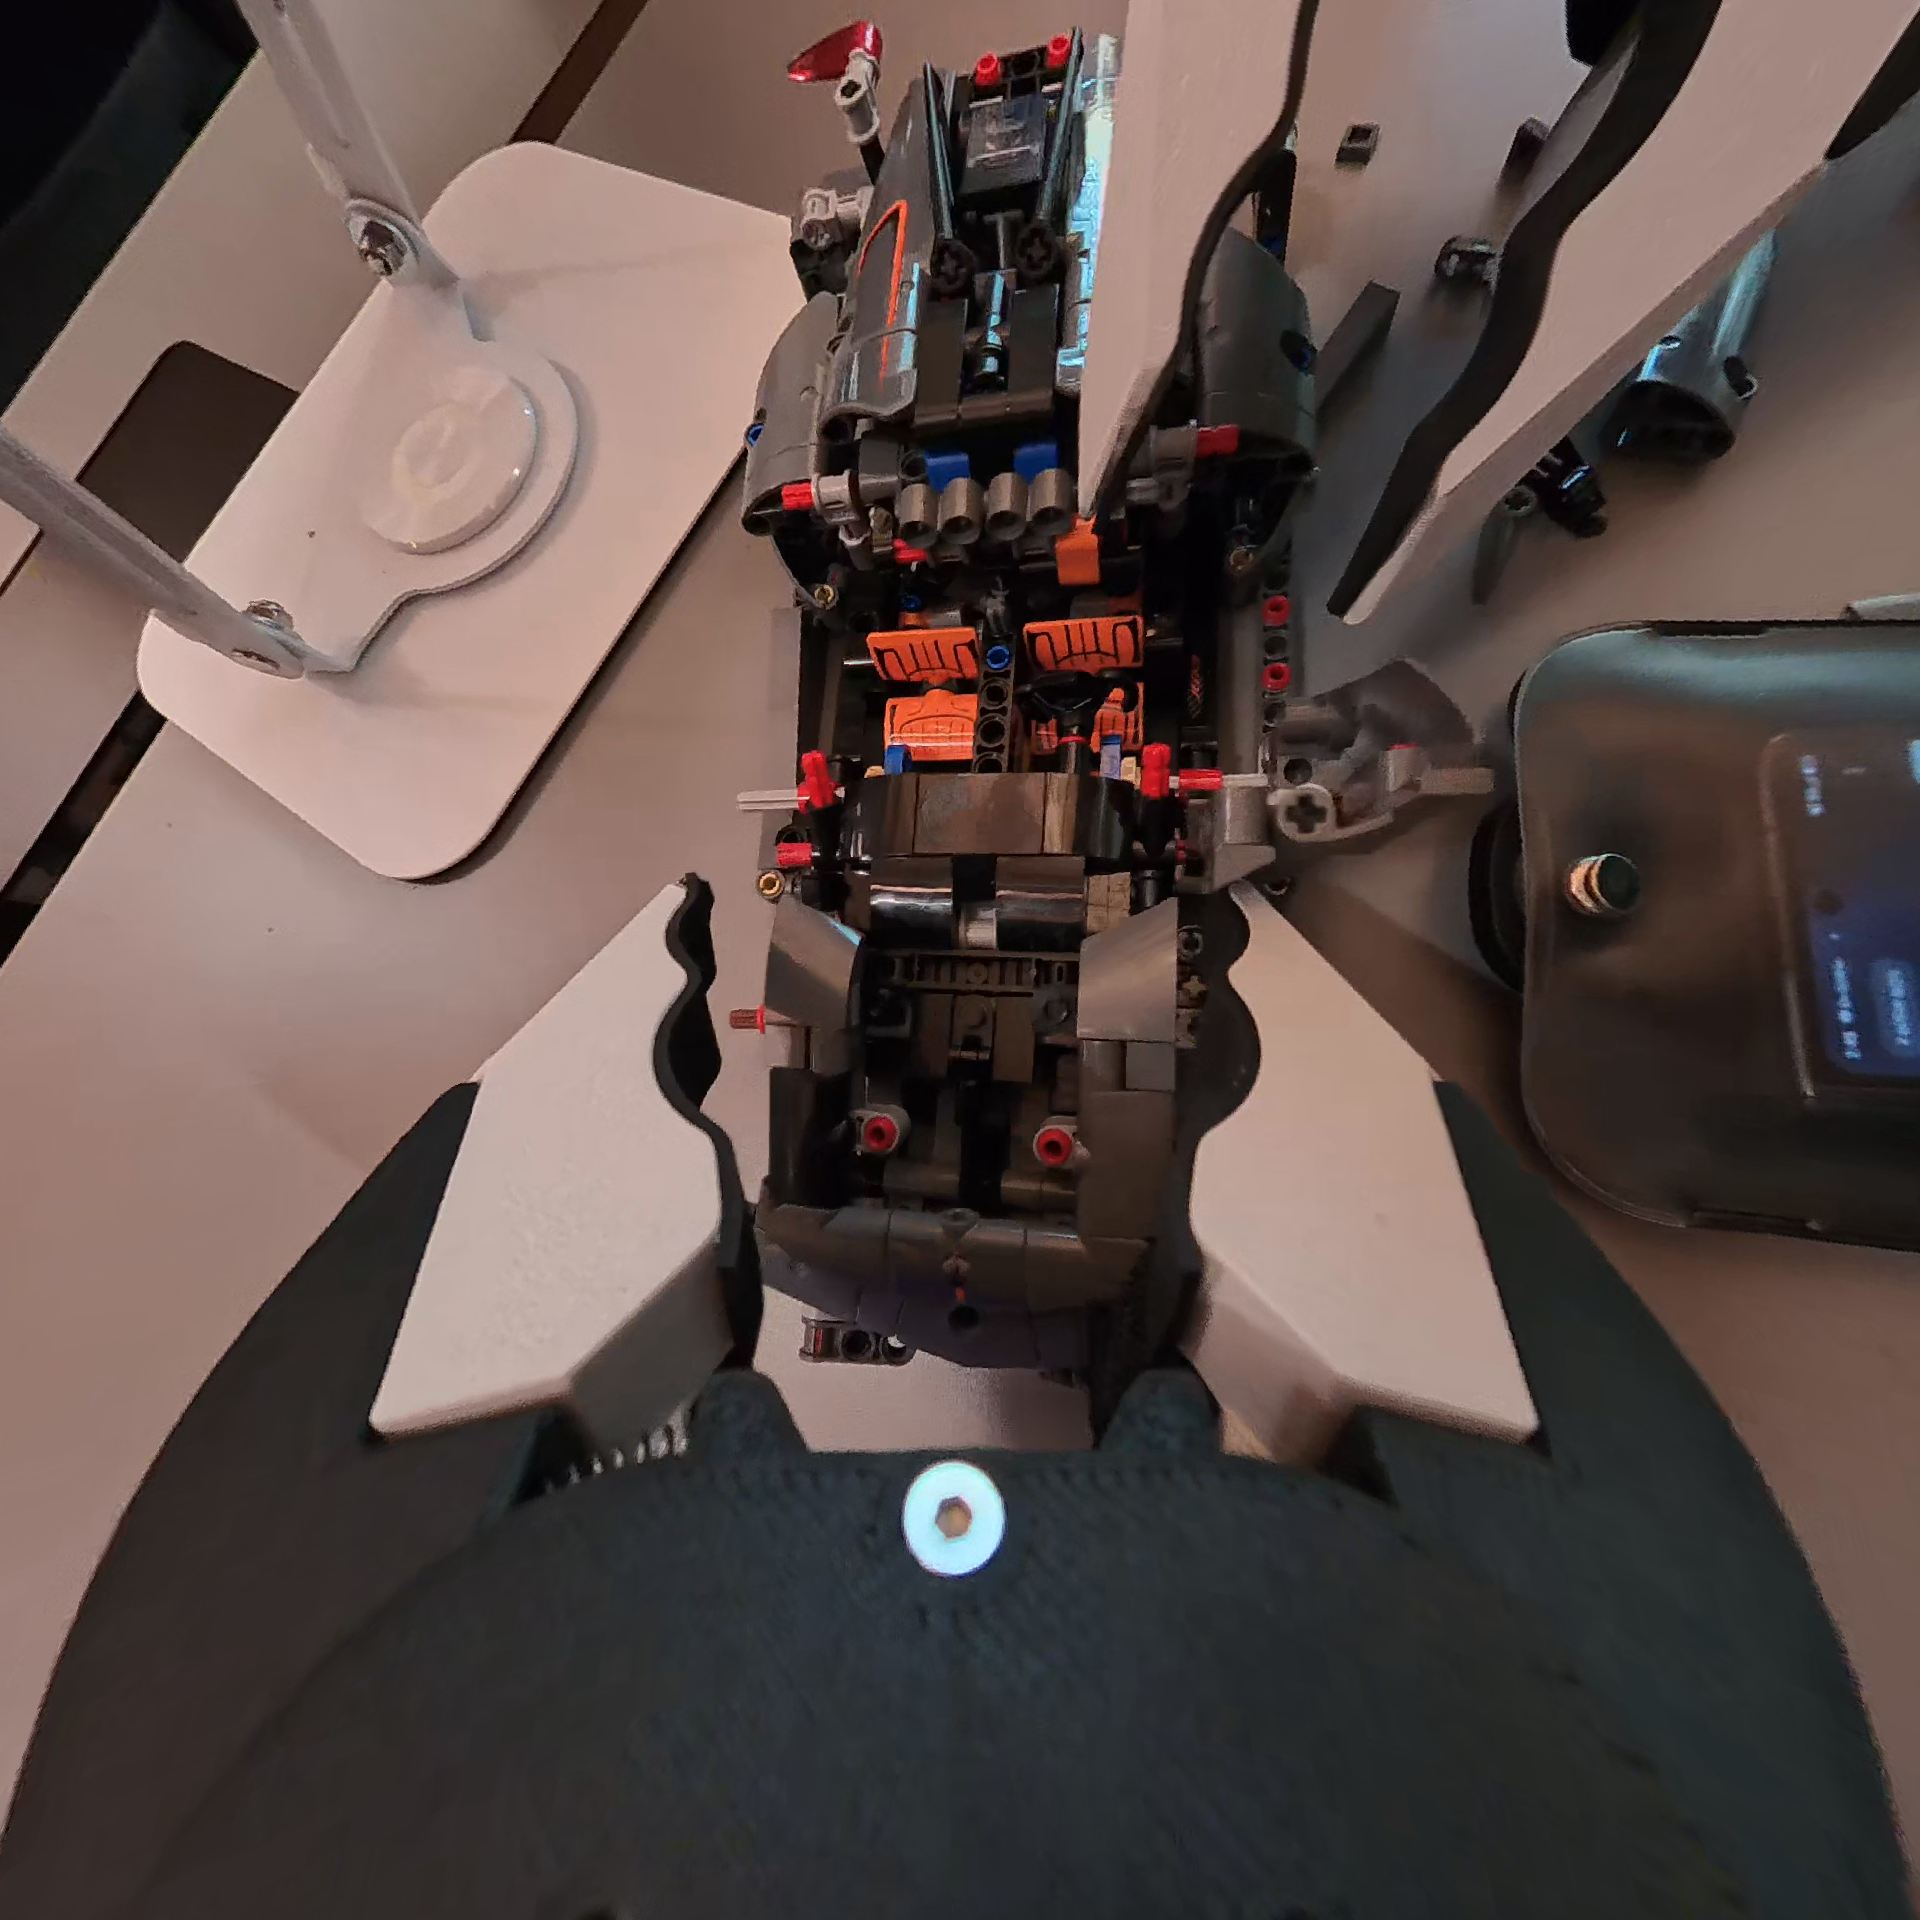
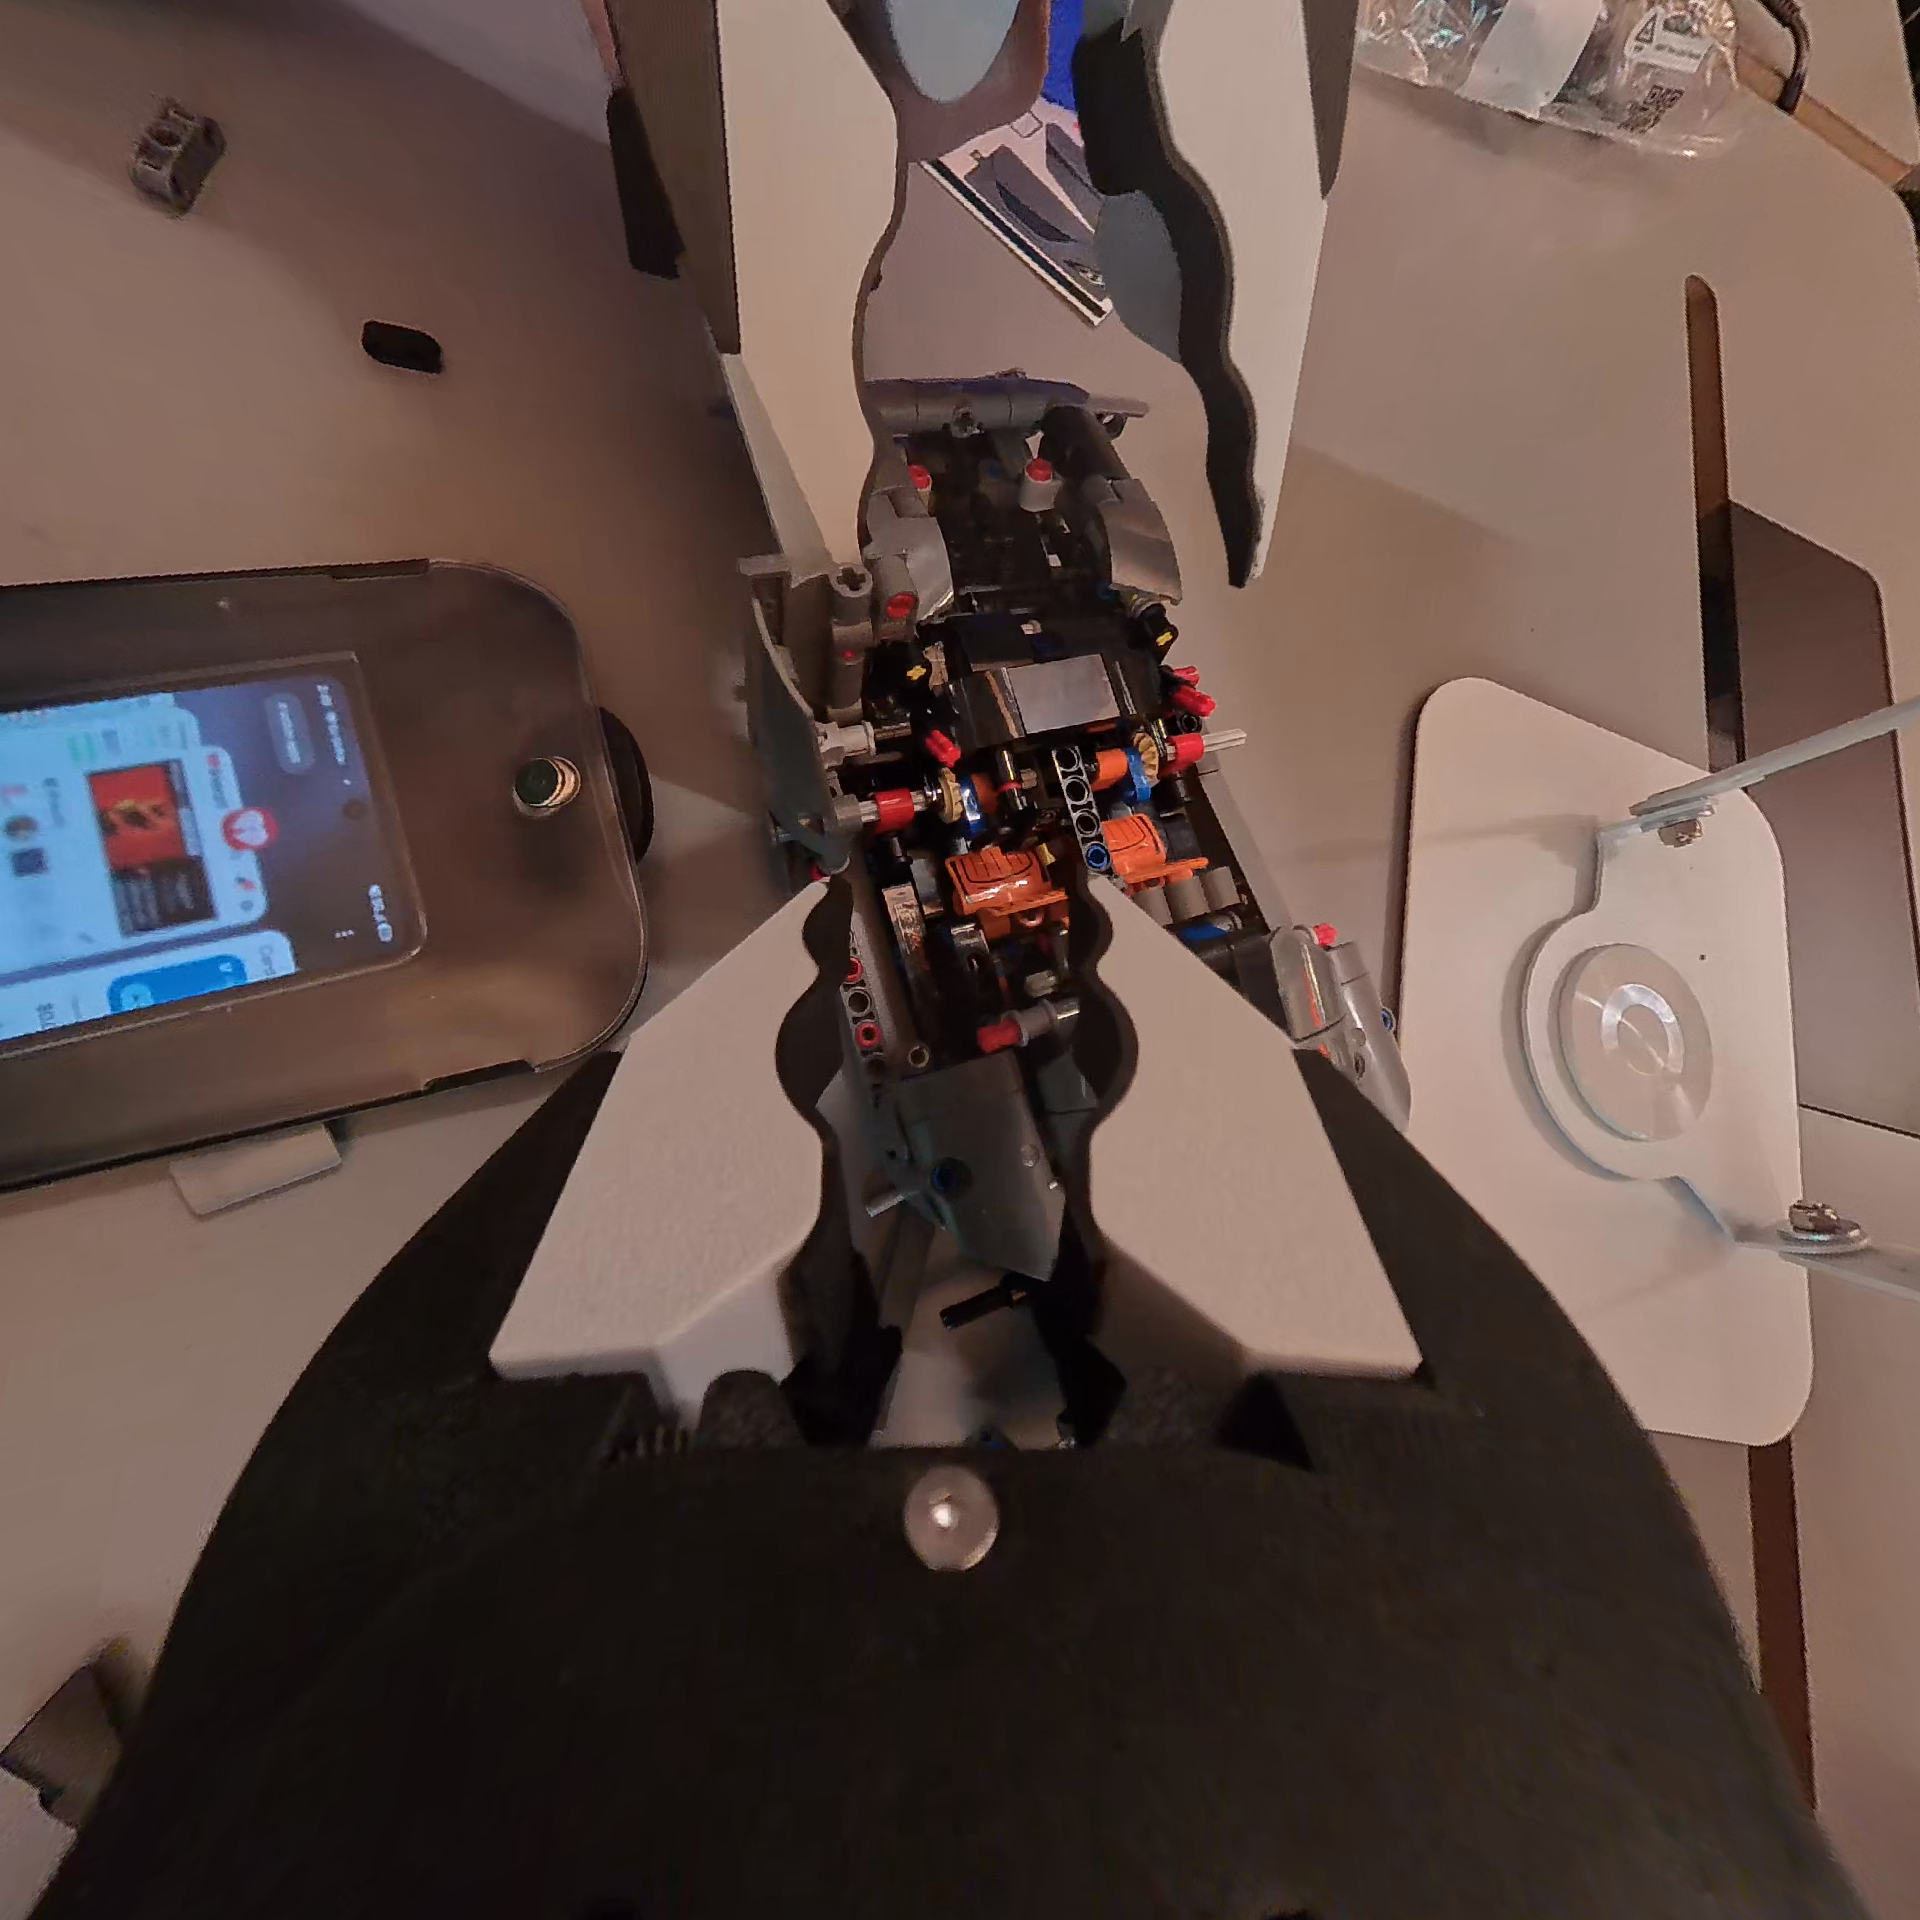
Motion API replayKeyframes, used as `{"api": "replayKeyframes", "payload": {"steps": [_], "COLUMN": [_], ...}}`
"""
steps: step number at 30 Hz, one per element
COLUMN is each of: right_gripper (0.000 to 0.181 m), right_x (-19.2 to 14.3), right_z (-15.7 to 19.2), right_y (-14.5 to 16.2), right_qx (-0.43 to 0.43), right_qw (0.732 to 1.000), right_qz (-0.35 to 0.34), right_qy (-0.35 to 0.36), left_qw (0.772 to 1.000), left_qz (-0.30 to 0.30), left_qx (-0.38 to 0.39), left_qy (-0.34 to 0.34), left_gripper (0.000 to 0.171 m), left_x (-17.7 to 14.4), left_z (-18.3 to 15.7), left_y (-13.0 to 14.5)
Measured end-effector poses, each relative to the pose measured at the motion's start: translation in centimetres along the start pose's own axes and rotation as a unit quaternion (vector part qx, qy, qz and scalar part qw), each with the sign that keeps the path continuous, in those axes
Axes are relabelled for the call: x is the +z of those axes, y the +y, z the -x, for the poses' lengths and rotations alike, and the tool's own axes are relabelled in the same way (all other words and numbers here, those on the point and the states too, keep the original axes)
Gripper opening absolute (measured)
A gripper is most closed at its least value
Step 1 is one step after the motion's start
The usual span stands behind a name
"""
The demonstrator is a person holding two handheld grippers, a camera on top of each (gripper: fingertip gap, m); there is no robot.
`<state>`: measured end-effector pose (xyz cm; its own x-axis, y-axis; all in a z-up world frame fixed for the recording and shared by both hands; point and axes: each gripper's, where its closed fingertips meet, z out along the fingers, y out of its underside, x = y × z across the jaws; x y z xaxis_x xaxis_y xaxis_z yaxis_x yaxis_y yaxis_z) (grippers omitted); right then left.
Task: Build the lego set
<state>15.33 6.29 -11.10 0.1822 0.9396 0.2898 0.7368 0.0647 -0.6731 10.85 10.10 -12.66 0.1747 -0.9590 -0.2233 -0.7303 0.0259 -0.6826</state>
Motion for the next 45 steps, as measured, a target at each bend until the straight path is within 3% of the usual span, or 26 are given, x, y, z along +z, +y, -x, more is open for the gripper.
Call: {"api": "replayKeyframes", "payload": {"steps": [5,7,9,11,18,25,31,40,45], "right_gripper": [0.040,0.040,0.040,0.040,0.039,0.038,0.038,0.039,0.038], "right_x": [0.0,-0.2,-0.3,-0.2,-0.3,-0.2,-0.1,-0.2,-0.1], "right_z": [0.2,0.1,0.0,0.0,-0.2,0.0,-0.1,0.1,0.0], "right_y": [0.1,-0.2,-0.2,-0.1,-0.1,-0.1,0.1,-0.4,-0.3], "right_qx": [-0.006,-0.002,0.001,0.004,0.009,0.016,0.029,0.037,0.042], "right_qw": [1.000,1.000,1.000,1.000,1.000,1.000,0.999,0.999,0.999], "right_qz": [0.002,-0.004,-0.007,-0.007,-0.010,-0.014,-0.017,-0.028,-0.027], "right_qy": [0.000,0.000,0.000,-0.001,-0.001,-0.008,-0.014,-0.019,-0.020], "left_qw": [0.999,0.998,0.995,0.993,0.990,0.986,0.987,0.988,0.991], "left_qz": [0.029,0.036,0.087,0.101,0.075,0.039,0.021,0.020,0.009], "left_qx": [0.004,-0.005,0.022,0.024,0.040,0.034,0.036,0.033,0.018], "left_qy": [0.015,0.047,0.042,0.059,0.112,0.157,0.158,0.151,0.135], "left_gripper": [0.100,0.112,0.120,0.125,0.126,0.110,0.099,0.100,0.114], "left_x": [0.4,0.9,1.5,1.7,2.3,2.3,2.1,2.1,1.9], "left_z": [0.4,-0.3,0.1,0.2,-0.3,-1.1,-1.2,-1.1,0.0], "left_y": [0.5,0.5,1.7,2.0,1.2,0.0,-0.2,0.0,-0.3]}}
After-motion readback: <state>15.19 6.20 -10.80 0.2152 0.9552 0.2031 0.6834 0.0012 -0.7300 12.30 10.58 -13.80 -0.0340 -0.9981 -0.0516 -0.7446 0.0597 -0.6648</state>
